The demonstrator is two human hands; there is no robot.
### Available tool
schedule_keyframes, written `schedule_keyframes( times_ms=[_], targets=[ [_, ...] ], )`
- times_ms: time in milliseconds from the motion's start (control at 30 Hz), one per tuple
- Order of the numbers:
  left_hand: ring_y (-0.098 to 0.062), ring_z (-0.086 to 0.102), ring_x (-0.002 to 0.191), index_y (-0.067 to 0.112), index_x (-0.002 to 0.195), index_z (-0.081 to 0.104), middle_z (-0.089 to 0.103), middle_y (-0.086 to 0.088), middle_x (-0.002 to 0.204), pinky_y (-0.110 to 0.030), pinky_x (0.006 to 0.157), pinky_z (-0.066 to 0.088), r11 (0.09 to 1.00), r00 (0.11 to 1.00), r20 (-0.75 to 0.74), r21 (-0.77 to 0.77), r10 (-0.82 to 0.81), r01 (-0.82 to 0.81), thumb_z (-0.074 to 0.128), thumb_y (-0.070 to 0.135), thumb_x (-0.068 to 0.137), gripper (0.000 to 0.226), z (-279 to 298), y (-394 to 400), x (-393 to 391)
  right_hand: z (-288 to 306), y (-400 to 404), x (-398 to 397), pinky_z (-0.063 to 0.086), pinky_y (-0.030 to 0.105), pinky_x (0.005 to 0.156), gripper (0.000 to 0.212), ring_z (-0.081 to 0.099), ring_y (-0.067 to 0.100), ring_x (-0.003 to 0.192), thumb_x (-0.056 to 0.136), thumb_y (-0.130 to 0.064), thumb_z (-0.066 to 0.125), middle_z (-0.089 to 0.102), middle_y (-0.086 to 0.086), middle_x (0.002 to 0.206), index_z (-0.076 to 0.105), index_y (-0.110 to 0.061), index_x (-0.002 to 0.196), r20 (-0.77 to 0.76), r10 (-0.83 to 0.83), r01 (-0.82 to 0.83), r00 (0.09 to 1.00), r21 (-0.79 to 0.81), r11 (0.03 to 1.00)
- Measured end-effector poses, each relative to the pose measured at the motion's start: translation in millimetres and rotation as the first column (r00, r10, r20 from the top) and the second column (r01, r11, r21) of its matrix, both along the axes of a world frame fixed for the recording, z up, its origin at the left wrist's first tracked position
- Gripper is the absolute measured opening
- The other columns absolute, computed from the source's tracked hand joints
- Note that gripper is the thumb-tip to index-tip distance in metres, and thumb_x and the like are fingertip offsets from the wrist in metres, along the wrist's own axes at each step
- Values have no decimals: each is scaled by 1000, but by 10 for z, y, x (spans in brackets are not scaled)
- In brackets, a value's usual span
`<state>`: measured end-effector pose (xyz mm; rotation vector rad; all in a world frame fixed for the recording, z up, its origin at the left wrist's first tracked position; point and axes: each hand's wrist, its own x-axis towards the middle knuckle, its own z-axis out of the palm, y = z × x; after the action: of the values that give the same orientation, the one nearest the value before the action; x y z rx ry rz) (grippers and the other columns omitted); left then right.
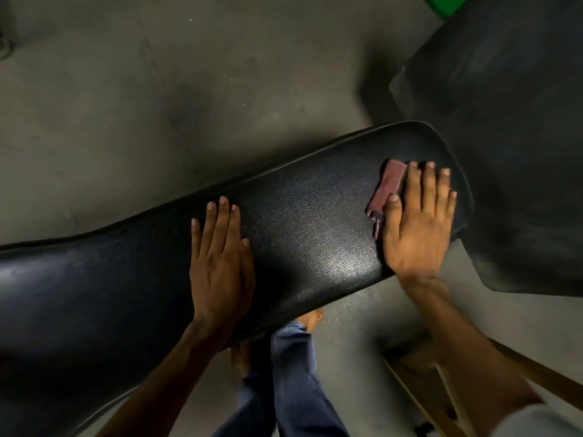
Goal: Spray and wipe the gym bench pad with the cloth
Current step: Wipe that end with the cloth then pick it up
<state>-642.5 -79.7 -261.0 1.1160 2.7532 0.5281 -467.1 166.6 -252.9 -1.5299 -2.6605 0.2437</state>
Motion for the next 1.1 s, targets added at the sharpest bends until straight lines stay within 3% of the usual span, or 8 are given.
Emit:
schedule_keyframes(
  times_ms=[133,333,467,600,733,867,933,1100],
  targets=[
    [-29,20,163,1,159,39,31,-16,171,-49,135,9,997,999,17,67,-36,34,38,22,109,54,92,247,124,6,-495,-195,11,58,135,66,6,37,169,113,-40,27,15,14,181,19,-12,172,13,-78,78,997,-16,997],
    [-26,18,163,1,160,37,29,-16,172,-41,135,2,994,994,29,12,-107,107,32,26,110,57,15,559,189,28,-869,-165,11,55,136,69,9,32,169,109,-41,36,18,10,180,21,-19,172,-20,418,-417,908,-121,901],
    [-29,19,163,1,160,38,28,-16,173,-48,135,10,993,992,-20,-22,-121,120,34,23,110,55,-74,555,205,-21,180,-70,15,58,135,65,13,38,167,112,-39,31,22,16,179,25,-13,171,-11,100,-100,995,-20,995],
    [-28,18,164,0,161,36,26,-15,173,-51,134,13,992,992,-26,-33,-121,120,35,21,110,55,-71,559,219,-46,738,-462,15,58,134,66,11,36,168,111,-43,23,21,14,179,23,-16,172,-40,-189,188,981,-27,982],
    [-28,18,164,1,161,37,27,-14,173,-50,134,13,992,993,-13,-26,-121,121,36,21,109,56,-60,564,215,-15,412,-836,12,58,135,64,8,37,168,113,-43,24,18,15,180,24,-17,172,-16,115,-115,993,-25,993],
    [-27,19,164,1,161,37,28,-14,173,-50,134,13,993,993,9,-8,-114,114,37,21,109,56,-48,563,208,7,105,-463,7,53,137,63,0,30,169,116,-44,25,10,11,182,14,-21,174,-9,442,-441,897,-83,894],
    [-26,19,164,2,161,38,29,-13,173,-49,135,11,994,993,33,24,-112,111,38,22,109,56,-39,562,195,-18,170,-120,10,54,137,64,1,28,170,115,-45,25,10,9,182,16,-22,173,10,387,-386,922,-75,920],
    [-27,23,163,2,160,39,32,-15,172,-49,135,12,992,996,30,101,-79,76,44,18,106,57,-21,391,104,-78,-129,115,15,60,134,64,9,37,168,114,-42,25,19,13,180,22,-15,172,-47,-123,122,991,-24,992]
  ],
)
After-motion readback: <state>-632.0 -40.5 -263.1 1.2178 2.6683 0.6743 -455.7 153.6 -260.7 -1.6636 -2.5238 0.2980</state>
